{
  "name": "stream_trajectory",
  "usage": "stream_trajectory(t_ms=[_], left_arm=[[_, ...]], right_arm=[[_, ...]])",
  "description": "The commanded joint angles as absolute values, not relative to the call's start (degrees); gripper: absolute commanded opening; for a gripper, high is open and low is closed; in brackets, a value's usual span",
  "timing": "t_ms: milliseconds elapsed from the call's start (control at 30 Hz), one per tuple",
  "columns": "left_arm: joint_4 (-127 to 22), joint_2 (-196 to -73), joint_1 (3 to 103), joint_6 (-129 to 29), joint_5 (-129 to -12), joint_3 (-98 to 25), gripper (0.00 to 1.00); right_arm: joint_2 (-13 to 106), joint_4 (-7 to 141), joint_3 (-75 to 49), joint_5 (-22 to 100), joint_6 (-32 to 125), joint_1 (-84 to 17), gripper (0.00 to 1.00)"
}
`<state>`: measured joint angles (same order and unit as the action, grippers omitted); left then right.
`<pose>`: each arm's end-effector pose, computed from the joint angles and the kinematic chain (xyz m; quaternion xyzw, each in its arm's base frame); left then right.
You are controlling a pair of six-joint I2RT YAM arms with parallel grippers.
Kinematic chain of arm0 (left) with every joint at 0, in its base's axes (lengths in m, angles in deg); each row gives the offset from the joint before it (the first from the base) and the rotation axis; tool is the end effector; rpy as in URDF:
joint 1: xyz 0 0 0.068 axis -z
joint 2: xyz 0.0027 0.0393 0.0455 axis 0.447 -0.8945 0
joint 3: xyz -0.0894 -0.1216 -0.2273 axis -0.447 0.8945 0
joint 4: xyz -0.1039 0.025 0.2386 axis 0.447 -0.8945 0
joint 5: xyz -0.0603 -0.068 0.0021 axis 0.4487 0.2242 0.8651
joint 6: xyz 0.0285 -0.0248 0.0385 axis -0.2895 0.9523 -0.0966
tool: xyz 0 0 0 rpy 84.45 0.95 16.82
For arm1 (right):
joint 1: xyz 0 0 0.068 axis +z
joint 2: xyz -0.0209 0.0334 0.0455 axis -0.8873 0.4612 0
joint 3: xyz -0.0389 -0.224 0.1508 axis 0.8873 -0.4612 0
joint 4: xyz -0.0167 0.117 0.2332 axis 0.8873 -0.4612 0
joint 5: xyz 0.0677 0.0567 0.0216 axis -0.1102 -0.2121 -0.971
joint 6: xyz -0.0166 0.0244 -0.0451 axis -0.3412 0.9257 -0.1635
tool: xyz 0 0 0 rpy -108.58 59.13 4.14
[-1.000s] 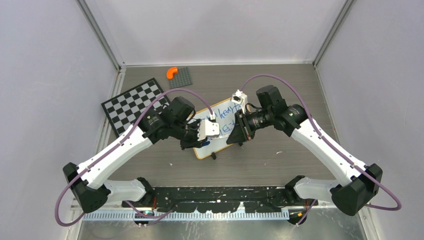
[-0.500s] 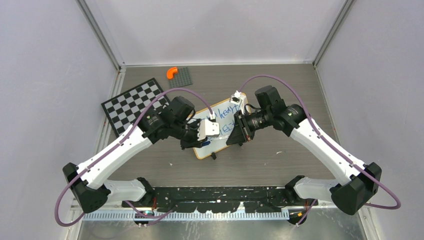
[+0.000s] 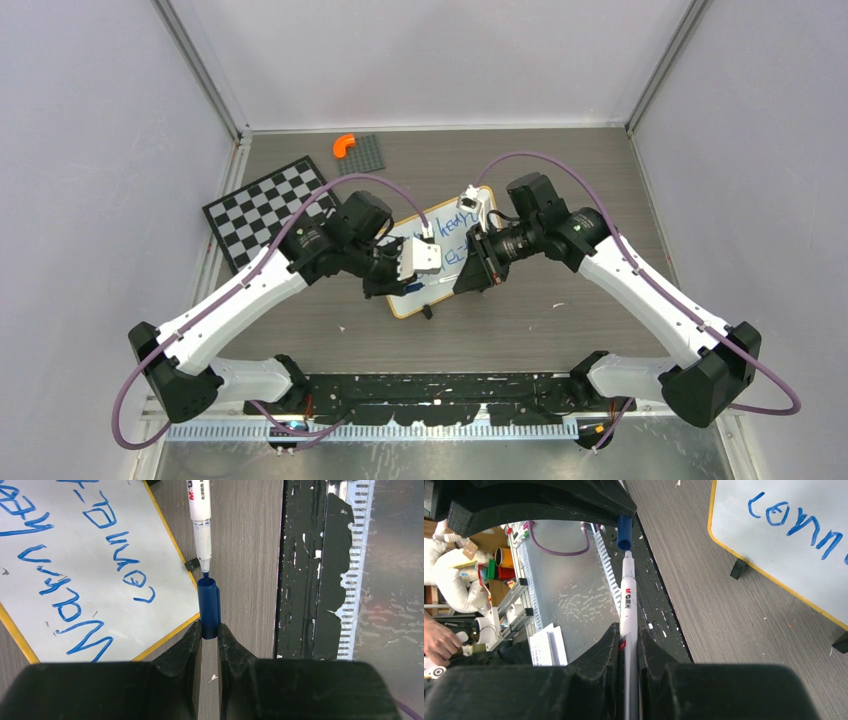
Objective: Write a sentence on the whiteboard
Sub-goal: Insert the whiteboard marker without the cap into the pen cap.
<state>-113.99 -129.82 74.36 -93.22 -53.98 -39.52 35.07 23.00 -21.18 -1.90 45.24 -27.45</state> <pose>0.1449 -0.1821 0.3563 0.6464 0.6715 -0.2446 0.2673 0.1834 0.1616 0.3397 -0.3623 0.7811 0.4759 0.1792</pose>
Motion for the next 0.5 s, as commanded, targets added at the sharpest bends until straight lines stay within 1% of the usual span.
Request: stream_trajectory(t_ms=[0,467], left_arm=[[-112.75,-130.1,75.57,-93.83,-51.56,-41.72,0.0],[-112.47,-131.59,75.81,-91.34,-50.8,-44.28,0.0]], right_arm=[[35.54,23.5,-18.21,-1.95,44.25,-26.81,0.0],[37.12,22.35,-17.52,-0.56,43.32,-24.95,0.0]])
